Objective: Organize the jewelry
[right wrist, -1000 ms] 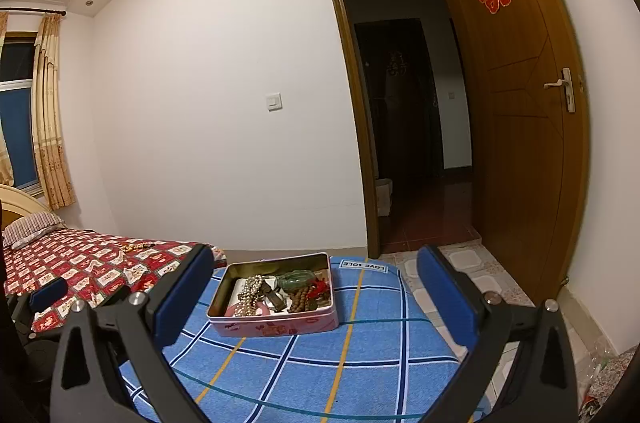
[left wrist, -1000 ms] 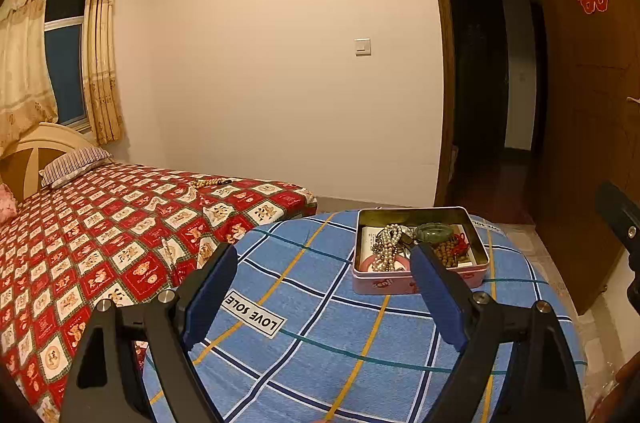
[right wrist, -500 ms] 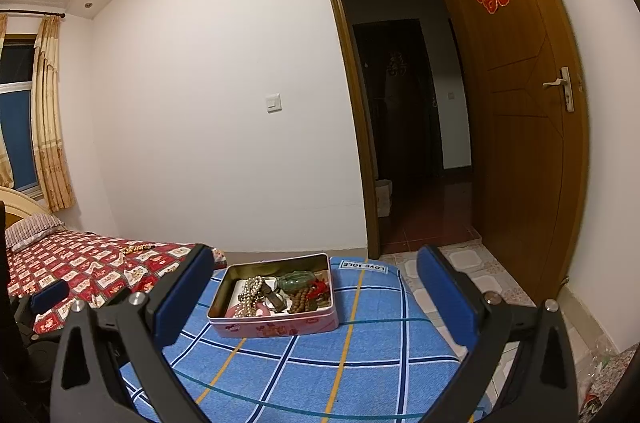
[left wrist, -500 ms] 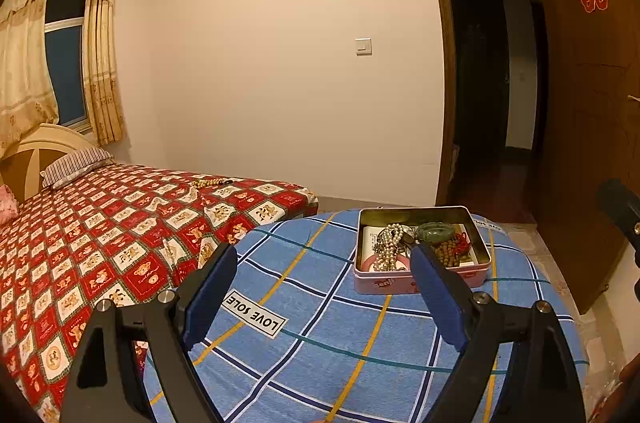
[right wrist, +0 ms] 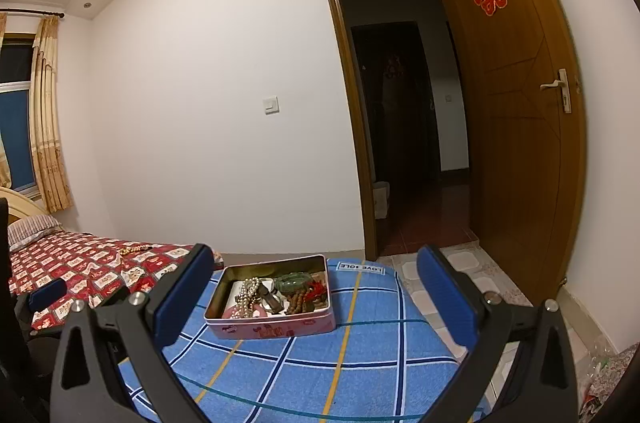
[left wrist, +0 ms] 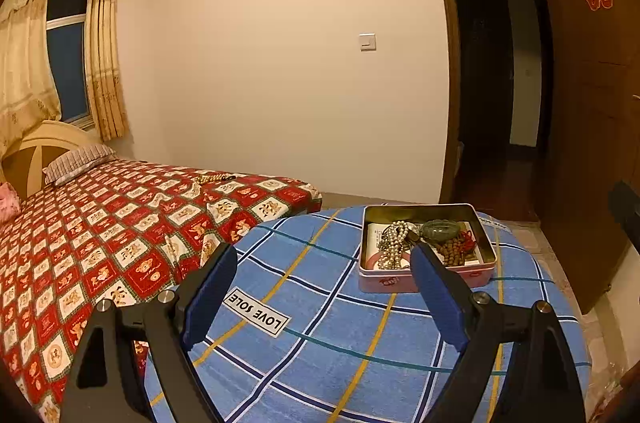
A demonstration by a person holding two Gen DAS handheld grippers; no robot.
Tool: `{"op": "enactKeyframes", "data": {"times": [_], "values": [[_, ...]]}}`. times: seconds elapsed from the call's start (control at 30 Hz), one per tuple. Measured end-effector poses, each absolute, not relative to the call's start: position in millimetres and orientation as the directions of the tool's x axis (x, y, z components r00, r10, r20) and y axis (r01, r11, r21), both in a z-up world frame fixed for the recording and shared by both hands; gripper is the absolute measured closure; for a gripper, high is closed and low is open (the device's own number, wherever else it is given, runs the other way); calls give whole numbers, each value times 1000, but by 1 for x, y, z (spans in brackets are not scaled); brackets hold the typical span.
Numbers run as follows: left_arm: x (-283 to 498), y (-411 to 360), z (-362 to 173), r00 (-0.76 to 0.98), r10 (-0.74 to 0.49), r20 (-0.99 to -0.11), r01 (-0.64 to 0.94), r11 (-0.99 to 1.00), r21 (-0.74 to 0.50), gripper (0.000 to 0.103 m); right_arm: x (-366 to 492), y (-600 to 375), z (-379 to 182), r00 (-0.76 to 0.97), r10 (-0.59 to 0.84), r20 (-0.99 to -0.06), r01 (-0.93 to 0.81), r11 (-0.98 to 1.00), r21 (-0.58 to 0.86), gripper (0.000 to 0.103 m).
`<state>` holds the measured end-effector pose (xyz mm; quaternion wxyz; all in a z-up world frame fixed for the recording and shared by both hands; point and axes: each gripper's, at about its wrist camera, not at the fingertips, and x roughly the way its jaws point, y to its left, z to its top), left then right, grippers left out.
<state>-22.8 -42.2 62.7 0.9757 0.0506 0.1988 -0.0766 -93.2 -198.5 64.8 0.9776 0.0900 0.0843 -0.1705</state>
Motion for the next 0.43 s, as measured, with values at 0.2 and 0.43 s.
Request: {"op": "enactKeyframes", "data": {"times": [0.2,0.43], "values": [[-21,-40,61,912,-141,-386,178,982,62,15,-92,-198,64,927,-316,-201,347,927,145,0],[-13,-40,56,899,-141,-416,184,981,65,15,-86,-197,60,924,-313,-221,347,927,139,0]]}}
